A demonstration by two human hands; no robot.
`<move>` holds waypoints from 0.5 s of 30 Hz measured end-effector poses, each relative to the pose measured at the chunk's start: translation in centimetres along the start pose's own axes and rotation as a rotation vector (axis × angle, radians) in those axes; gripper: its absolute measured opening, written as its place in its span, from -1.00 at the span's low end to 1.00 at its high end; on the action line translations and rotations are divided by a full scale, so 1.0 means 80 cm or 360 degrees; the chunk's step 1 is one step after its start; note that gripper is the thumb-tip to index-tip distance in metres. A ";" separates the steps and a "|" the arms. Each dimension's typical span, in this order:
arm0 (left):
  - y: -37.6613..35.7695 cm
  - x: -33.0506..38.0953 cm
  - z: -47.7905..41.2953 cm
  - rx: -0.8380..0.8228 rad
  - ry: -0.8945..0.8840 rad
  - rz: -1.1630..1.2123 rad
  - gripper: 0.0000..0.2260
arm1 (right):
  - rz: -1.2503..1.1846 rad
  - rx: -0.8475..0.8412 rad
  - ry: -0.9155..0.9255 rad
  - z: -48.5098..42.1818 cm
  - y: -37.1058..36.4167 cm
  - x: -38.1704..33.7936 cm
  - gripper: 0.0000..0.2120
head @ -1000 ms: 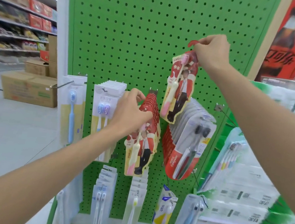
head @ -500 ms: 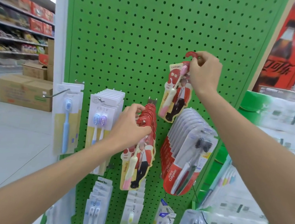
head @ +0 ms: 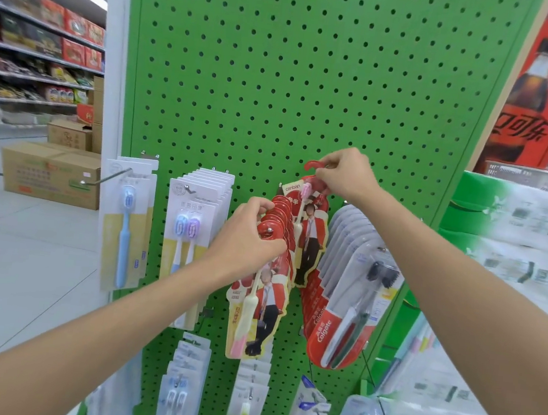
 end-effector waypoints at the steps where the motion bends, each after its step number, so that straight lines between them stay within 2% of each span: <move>1: 0.000 -0.001 0.000 -0.0001 -0.0002 0.0006 -0.47 | 0.0019 -0.0045 -0.0012 -0.003 0.002 0.001 -0.84; 6: 0.001 -0.006 0.000 -0.0006 0.0000 0.0038 -0.48 | 0.0156 -0.0139 0.0000 -0.002 -0.001 0.002 -0.91; 15: 0.002 -0.003 -0.001 -0.0031 0.0008 0.0030 -0.46 | 0.0272 -0.0129 0.0018 0.012 -0.004 0.007 -0.86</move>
Point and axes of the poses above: each hand's wrist, its own z-axis away from the middle knuckle, its own y-axis out of the back of the hand, x = y × z, the point moved 7 cm from there along -z, towards the middle knuckle, and after that the axes turned 4 degrees about -y, right-handed, at the moved point
